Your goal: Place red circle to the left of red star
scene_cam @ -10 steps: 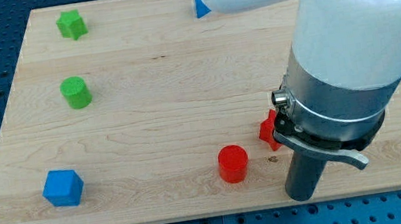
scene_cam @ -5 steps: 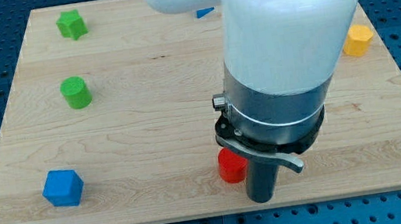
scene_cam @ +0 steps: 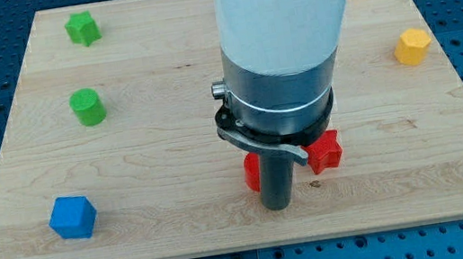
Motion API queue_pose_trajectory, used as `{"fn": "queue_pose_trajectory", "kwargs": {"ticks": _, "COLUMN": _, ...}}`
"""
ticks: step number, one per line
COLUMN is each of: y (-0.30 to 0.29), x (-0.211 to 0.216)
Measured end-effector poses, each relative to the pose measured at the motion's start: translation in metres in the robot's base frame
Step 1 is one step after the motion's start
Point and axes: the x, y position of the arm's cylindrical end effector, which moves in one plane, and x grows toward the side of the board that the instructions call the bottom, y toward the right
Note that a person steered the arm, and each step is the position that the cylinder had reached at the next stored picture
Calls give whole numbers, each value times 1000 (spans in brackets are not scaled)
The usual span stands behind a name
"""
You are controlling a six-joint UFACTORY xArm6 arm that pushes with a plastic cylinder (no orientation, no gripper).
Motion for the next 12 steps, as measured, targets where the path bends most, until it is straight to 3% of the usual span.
{"fn": "queue_pose_trajectory", "kwargs": {"ticks": 12, "y": -57, "x": -16}}
